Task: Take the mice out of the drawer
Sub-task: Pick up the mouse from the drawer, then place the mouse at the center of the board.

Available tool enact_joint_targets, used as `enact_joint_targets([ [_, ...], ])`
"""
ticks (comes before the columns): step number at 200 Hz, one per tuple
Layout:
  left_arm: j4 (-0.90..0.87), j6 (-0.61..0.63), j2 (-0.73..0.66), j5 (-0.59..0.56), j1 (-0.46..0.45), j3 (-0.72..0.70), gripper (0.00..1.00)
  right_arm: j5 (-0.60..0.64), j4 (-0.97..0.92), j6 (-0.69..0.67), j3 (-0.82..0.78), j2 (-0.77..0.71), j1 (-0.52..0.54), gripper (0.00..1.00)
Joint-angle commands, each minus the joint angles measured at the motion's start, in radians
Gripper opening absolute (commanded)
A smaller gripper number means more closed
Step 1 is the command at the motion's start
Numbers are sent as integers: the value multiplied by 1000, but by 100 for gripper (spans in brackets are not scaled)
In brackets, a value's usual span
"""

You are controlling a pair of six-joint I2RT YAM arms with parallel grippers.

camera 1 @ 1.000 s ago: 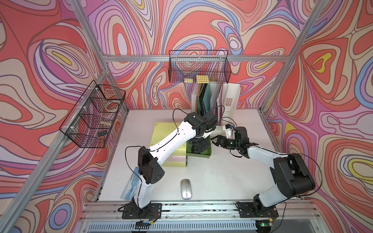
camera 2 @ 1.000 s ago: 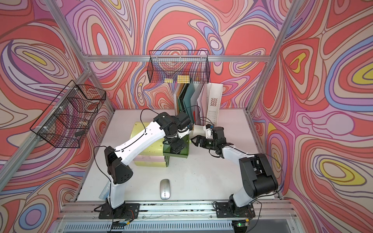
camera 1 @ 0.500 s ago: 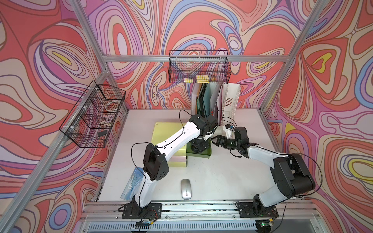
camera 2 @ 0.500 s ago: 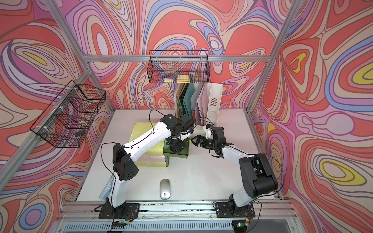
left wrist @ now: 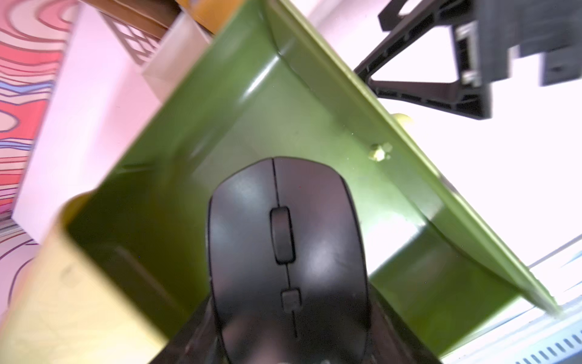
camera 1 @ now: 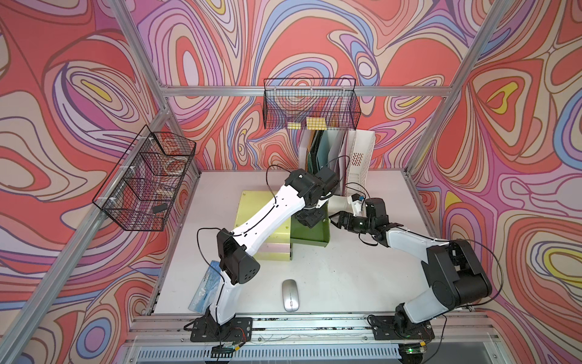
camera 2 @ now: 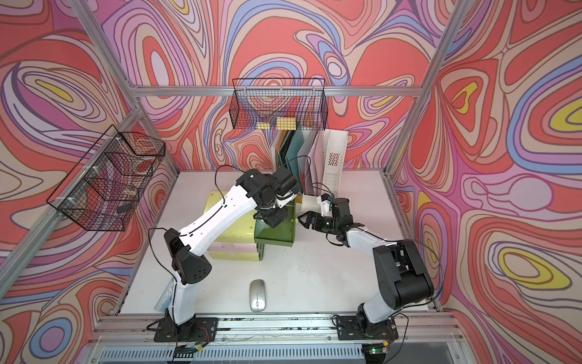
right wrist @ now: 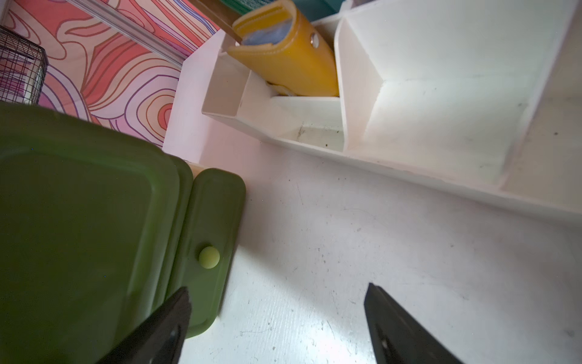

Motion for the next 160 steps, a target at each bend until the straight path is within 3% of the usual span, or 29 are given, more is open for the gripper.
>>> enact_joint_targets([
  [1,-87,-41,-108,-18,-25,15,51,5,2,-11,-5,12,-3,90],
  [39,-1,-213,-392,-57,-239,-345,51,10,-7,-18,-3,9,-3,90],
  [80,93,-577,-660,-67,-490,-770,51,11,-25,-30,15,11,-3,90],
  [123,287,-935,-876,-50,-586,-1239,47,-4,-17,-24,10,-1,-2,90],
  [160,478,-1084,-952,-31,-608,-1529,46,-7,-15,-22,10,11,-2,90],
])
